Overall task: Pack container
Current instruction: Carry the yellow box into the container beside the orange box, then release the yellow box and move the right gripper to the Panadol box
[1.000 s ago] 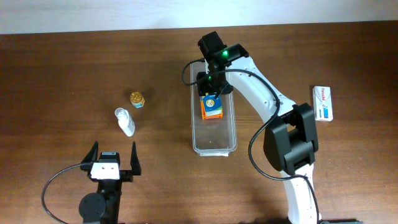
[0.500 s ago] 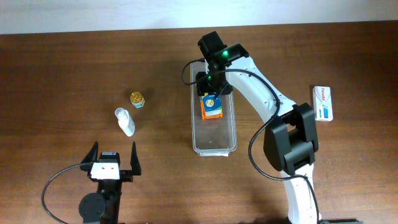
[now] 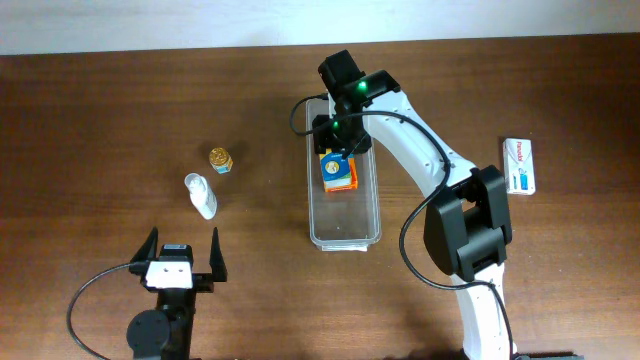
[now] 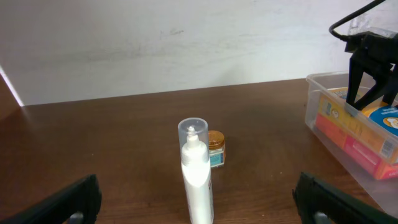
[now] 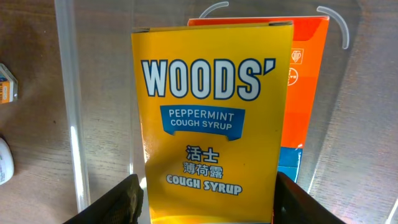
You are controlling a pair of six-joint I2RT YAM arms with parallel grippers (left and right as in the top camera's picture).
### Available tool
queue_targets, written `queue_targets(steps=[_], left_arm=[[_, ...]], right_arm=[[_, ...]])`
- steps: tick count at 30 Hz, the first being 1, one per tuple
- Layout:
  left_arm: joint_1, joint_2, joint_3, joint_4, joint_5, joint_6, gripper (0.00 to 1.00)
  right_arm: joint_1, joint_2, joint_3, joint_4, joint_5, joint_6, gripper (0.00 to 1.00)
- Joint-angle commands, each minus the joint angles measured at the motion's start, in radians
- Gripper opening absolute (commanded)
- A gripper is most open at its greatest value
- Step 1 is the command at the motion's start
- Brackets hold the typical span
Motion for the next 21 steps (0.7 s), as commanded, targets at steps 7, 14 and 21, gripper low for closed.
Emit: queue_targets(steps=[7,14,21], left_arm=[[0.005,-0.006,-0.006,-0.001,0.014,0.010,0.99],[0.005,-0.006,-0.006,-0.001,0.014,0.010,0.99],[0.005,-0.006,-0.006,-0.001,0.014,0.010,0.99]], right_arm=[[-0.019,0.003,0.093,-0.045,-0.023,0.010,0.59],[-0.029,-0.011,0.386,-0.242,0.073,-0.021,0.64],[-0.142,-0.019,0.750,-0.562,0.217,-0.082,0.73]])
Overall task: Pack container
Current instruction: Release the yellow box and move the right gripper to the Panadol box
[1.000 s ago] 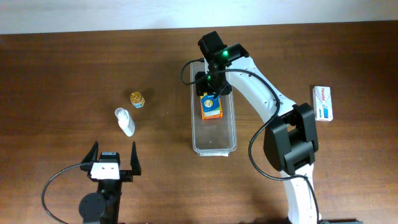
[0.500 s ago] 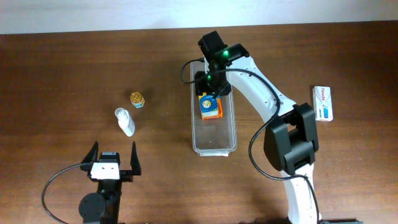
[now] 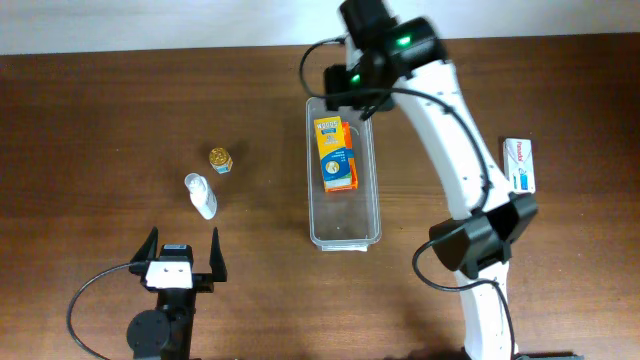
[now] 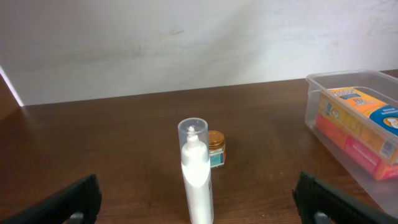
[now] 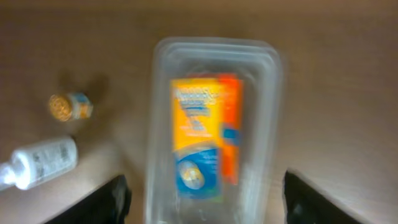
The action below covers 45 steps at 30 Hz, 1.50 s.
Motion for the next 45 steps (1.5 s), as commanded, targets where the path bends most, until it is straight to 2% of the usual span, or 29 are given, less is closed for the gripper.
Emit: queue_targets(steps=[1,5,12,23,30,42,45], left_arm=[[0.005,-0.006,-0.006,-0.001,0.013,0.010,0.99],[0.005,-0.006,-0.006,-0.001,0.013,0.010,0.99],[0.005,-0.006,-0.006,-0.001,0.013,0.010,0.99],[0.005,-0.006,-0.006,-0.001,0.013,0.010,0.99],[0.005,-0.006,-0.006,-0.001,0.013,0.010,0.99],[0.005,-0.006,-0.006,-0.001,0.013,0.010,0.99],[0.005,-0.006,-0.006,-0.001,0.013,0.010,0.99]], right_arm=[[-0.102,-0.019,0.174,-0.145,0.150,-0.038,0.73],[-0.202,-0.045,0.217,-0.177,0.065,-0.104,0.75],[-0.341,-0.069,0.192,-0.177,0.064,-0.218,0.82],[-0.562,-0.090,-0.216,-0.177,0.101,-0.354,0.85],[-0.635,-0.087,-0.356,-0.160,0.243,-0.358,0.87],[-0.689,-0.077,-0.563,0.057,0.325,-0.358,0.87],[-0.690,-0.077,-0.610,0.105,0.329,-0.397,0.88]])
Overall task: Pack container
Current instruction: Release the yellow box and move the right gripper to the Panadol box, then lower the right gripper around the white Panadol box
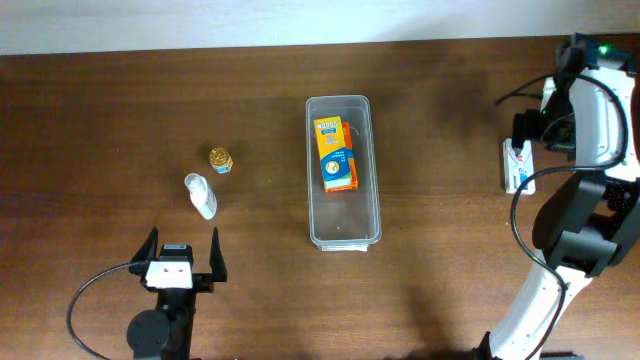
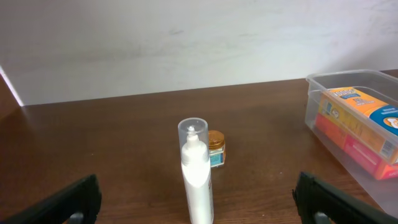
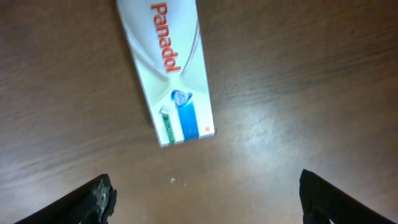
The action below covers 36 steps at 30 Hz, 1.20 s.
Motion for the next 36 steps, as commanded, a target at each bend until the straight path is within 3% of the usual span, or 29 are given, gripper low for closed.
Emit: queue_targets(steps=[1,16,25,36], left_arm=[[0.005,-0.006,-0.006,-0.001,0.014,0.010,0.99],[0.005,-0.006,-0.006,-0.001,0.014,0.010,1.00],[0.005,-0.006,-0.006,-0.001,0.014,0.010,0.99],[0.005,-0.006,-0.006,-0.001,0.014,0.010,0.99]], right_arm=[[0.002,-0.009,-0.055,0.042,0.045,-0.036,0.88],[-0.018,0.049,-0.092,0.159,-0.099,-0.211,0.93],[-0.071,0.096,-0.092,0.163,-0.222,-0.238,0.93],[-0.069,0.165,-0.092,0.171,-0.223,-0.237,0.93]])
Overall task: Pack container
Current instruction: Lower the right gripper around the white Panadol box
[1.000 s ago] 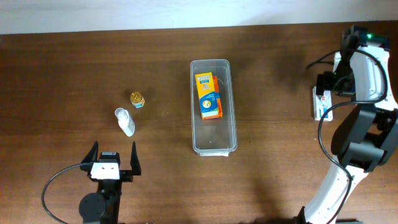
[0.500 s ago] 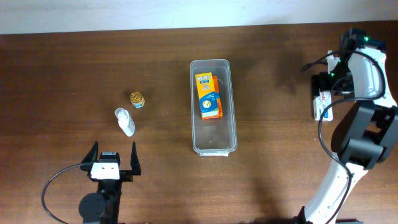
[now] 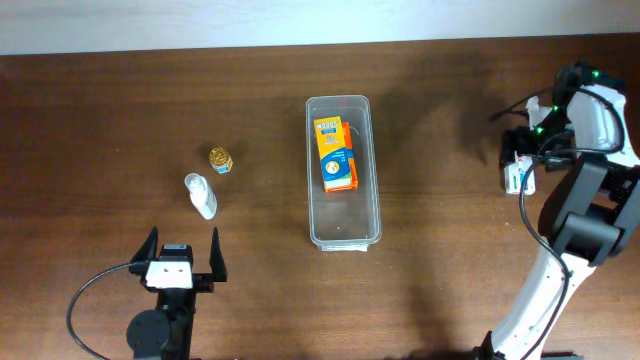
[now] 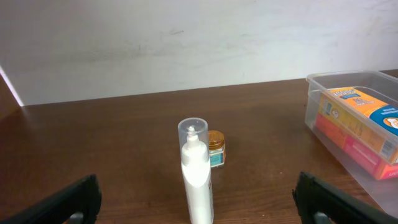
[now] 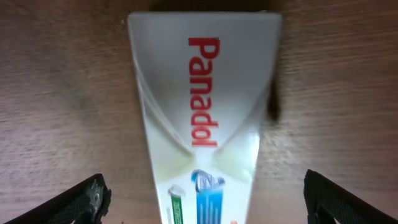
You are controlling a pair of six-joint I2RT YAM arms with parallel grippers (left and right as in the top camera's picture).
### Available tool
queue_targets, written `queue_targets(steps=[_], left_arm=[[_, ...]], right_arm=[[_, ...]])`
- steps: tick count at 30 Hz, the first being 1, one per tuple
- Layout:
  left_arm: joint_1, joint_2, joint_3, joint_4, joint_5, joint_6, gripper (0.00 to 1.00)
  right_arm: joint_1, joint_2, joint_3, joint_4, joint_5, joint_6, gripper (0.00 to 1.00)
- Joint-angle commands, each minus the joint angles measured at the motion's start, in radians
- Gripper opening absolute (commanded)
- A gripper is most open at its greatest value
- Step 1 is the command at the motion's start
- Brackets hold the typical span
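A clear plastic container [image 3: 343, 172] lies mid-table with the yellow cough syrup box [image 3: 338, 154] and an orange box inside it. At the far right lies the white Panadol box [image 5: 202, 118], flat on the wood. My right gripper [image 5: 202, 202] hangs low over it, open, one finger on each side of the box. A white bottle [image 3: 200, 195] and a small gold-lidded jar [image 3: 221, 160] lie left of the container. My left gripper [image 4: 199, 199] is open near the table's front, facing the bottle [image 4: 198, 171].
The right arm [image 3: 590, 150] runs along the table's right edge. A pale wall stands beyond the table's far edge in the left wrist view. Bare brown wood lies between the container and the Panadol box.
My right gripper has dropped closer to the Panadol box, which now fills the right wrist view, lined up between the open fingers. The left arm has not moved.
My right gripper was open low in the container over the cough syrup box. Then it stood higher above the container's far end, the box left inside. It was then over the Panadol box at the far right, and now sits lower over it.
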Motion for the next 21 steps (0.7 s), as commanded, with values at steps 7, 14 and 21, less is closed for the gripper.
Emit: queue_targets(steps=[7,14,21], left_arm=[[0.005,-0.006,-0.006,-0.001,0.014,0.010,0.99],[0.005,-0.006,-0.006,-0.001,0.014,0.010,0.99],[0.005,-0.006,-0.006,-0.001,0.014,0.010,0.99]], right_arm=[[0.004,0.043,-0.005,0.023,-0.029,-0.011,0.93],[0.004,0.069,-0.005,0.026,-0.028,-0.007,0.87],[0.004,0.089,-0.005,0.025,-0.027,0.005,0.81]])
